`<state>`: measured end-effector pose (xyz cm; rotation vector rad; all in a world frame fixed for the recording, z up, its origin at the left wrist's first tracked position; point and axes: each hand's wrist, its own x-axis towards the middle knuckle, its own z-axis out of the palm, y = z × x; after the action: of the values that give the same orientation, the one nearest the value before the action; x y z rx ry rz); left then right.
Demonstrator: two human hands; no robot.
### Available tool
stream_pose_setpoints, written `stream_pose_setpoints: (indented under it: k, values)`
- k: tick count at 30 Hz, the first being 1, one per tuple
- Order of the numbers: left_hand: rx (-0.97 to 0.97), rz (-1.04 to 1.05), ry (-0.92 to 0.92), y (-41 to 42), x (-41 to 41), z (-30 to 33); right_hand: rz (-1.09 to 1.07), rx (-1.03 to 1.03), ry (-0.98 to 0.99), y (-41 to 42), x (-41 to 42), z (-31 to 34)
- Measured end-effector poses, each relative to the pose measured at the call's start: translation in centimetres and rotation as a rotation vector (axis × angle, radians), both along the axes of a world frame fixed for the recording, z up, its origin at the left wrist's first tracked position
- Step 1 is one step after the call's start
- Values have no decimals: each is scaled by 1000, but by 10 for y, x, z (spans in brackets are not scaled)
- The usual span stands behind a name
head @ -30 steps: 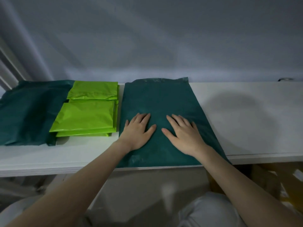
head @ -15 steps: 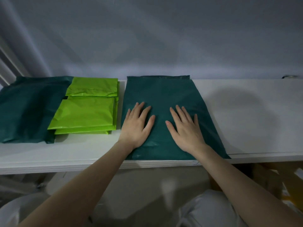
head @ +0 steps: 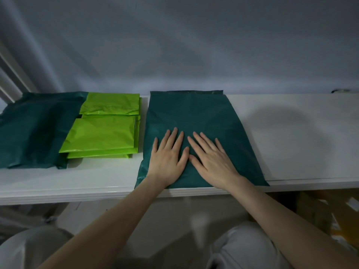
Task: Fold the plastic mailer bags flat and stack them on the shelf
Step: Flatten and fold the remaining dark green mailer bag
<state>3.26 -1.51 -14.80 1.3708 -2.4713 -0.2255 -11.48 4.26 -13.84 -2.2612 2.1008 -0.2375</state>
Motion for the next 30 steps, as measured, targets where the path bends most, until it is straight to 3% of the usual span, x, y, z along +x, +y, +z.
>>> stream_pose_setpoints:
  k: [3,8,15,17,19,20,23,30]
  values:
    - [86,86,100,-6,5,1,-132,28,-101,-2,-15,-1]
    - [221,149,239,-12,10,1,-425,124,-467,5,-44,-8]
    - [344,208,307,-18,12,8,-422,146,-482,4,-45,2]
    - [274,200,250,-24,15,18,-439,145,-464,0,-49,10]
    - [341,169,406,-33,15,30,-475,128,-433,-9,-54,19]
    - [308,132,390,-44,17,32,-496,114,-421,-14,-57,24]
    - [234,279,367,-70,12,44,-539,68,-413,-32,-68,34]
    - [505,367,351,-128,5,43,-645,76,-636,-70,-94,38]
